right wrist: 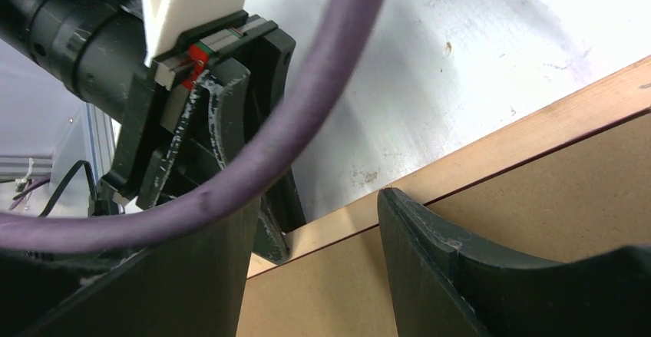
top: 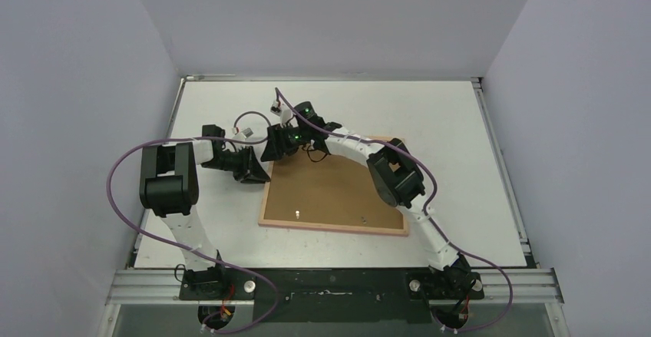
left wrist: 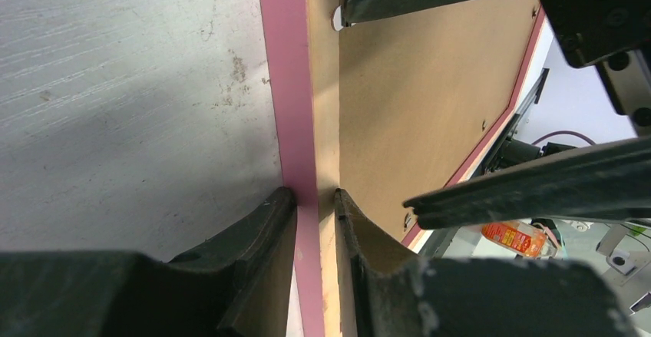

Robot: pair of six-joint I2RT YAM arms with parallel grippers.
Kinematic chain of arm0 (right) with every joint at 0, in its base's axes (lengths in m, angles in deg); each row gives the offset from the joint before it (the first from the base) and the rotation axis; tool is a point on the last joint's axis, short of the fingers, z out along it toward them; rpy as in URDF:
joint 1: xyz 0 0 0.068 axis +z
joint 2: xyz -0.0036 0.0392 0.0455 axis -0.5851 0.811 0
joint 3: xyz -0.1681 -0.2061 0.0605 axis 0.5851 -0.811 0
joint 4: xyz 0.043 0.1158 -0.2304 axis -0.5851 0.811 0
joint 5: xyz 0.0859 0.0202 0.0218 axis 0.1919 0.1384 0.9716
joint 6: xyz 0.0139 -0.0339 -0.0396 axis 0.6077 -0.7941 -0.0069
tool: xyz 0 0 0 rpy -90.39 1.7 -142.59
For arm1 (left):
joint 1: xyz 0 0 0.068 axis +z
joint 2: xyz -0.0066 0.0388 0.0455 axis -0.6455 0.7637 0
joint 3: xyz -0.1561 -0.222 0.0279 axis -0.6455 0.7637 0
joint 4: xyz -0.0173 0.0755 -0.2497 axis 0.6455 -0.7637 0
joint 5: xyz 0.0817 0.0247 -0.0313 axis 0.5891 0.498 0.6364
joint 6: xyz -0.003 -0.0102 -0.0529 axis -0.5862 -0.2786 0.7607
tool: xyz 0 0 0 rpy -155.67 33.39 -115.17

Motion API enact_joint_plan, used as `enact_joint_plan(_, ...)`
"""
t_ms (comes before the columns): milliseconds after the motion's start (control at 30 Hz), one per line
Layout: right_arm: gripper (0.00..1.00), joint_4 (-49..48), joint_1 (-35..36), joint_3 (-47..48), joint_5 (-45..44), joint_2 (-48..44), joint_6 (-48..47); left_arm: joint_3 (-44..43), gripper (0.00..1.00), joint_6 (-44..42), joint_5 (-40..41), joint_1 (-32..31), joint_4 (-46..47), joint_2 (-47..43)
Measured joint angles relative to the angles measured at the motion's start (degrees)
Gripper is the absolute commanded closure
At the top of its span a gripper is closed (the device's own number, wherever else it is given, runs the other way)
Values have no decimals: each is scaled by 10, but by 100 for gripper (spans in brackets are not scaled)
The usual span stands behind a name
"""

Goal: Put the photo into the frame

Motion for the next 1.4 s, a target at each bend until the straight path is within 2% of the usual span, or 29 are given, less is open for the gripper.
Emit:
enact_joint_plan(1067,49,-40,0,-30,5,5,0,0,78,6,0,4,0,0)
enact_joint_plan(1400,51,-26,0,-47,14,-9,0,0,78,8,0,4,0,0)
